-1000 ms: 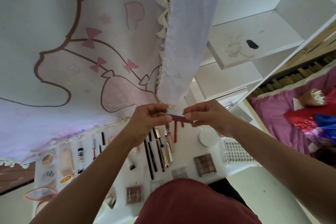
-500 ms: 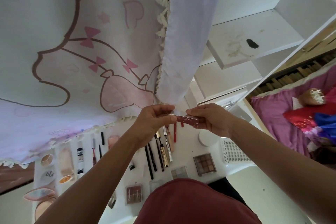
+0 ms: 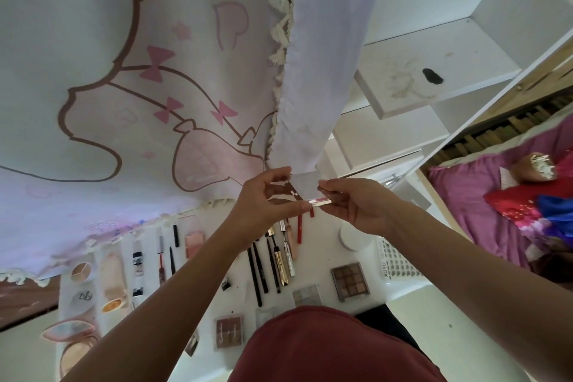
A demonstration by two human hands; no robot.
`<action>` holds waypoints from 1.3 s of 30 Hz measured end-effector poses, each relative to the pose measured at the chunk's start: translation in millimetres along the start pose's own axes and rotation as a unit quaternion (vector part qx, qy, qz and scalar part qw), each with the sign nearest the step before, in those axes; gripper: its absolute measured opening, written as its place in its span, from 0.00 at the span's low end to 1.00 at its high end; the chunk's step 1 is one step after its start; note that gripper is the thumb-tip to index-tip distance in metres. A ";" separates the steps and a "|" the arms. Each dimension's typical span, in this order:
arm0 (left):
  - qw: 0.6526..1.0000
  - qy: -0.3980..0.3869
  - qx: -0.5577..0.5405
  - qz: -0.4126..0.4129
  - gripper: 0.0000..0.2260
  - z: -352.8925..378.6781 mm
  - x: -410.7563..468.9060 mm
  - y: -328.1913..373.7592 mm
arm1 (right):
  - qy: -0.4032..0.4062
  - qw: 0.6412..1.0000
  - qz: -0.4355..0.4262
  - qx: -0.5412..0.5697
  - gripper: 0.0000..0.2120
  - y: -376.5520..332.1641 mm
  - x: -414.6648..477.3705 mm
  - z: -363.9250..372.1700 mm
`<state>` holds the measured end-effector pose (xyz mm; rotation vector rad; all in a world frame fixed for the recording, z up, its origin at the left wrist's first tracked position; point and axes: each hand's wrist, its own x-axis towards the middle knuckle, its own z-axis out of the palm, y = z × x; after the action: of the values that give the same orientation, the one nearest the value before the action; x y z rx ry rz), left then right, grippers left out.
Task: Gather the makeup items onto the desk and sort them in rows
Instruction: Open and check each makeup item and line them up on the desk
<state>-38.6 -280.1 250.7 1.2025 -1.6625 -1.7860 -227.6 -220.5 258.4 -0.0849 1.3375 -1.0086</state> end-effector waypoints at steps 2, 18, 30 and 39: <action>1.000 0.003 0.013 0.007 0.32 1.2 -0.9 1.9 | -0.010 1.000 0.006 -0.007 0.02 0.1 -1.9 1.7; 1.000 -0.029 -0.003 -0.006 0.26 -10.7 -1.1 0.9 | 0.001 0.995 -0.011 -0.102 0.08 0.2 -5.6 -5.4; 0.999 0.042 -0.012 -0.011 0.15 -8.1 0.0 -5.2 | -0.040 0.998 0.009 -0.046 0.07 -2.2 -2.2 -5.8; 1.000 0.026 -0.015 -0.006 0.27 -1.7 -4.3 -6.1 | -0.065 0.998 0.003 -0.014 0.11 1.9 -4.2 3.4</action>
<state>-33.3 -276.4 246.3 1.2366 -1.5974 -1.7657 -223.2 -218.3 261.5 -0.1647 1.2319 -0.9635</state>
